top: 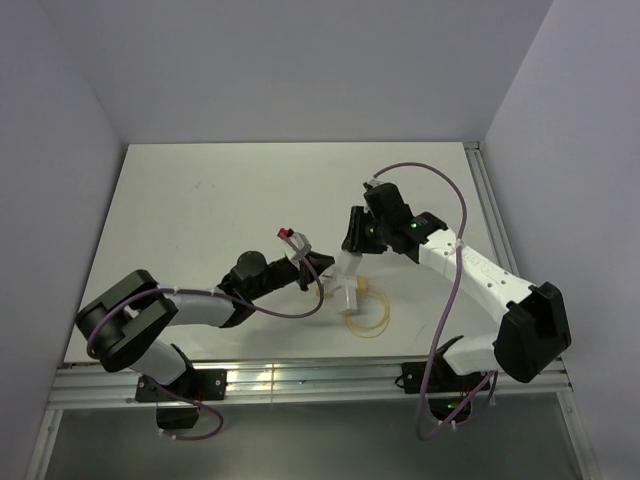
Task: Insert the plug
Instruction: Insert the plug into the socket.
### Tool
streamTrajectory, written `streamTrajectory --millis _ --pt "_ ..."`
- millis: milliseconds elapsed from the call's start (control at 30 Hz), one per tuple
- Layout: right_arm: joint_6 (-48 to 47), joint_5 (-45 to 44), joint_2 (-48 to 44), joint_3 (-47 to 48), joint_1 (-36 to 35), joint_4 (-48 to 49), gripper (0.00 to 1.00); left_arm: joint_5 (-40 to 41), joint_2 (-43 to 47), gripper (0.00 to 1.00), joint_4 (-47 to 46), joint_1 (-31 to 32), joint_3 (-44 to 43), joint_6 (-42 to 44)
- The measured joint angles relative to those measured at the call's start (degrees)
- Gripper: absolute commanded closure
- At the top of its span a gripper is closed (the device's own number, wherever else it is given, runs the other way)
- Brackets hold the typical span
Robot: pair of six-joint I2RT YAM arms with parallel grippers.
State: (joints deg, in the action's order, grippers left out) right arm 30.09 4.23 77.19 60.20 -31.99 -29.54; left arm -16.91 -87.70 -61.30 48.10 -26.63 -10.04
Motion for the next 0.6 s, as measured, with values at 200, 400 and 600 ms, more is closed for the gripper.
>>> streamTrajectory --millis 200,400,600 --pt "0.35 1.22 -5.88 -3.1 -0.66 -2.97 1.0 8.28 6.1 1.0 -2.29 3.72 0.07 5.05" --pt "0.81 0.24 -8.09 -4.87 -0.96 -3.23 1.0 13.94 5.99 1.0 -2.34 4.33 0.07 3.91" --pt "3.04 -0.5 -9.86 -9.27 -1.73 3.15 1.0 17.18 6.03 0.63 11.26 3.21 -3.89 -4.79"
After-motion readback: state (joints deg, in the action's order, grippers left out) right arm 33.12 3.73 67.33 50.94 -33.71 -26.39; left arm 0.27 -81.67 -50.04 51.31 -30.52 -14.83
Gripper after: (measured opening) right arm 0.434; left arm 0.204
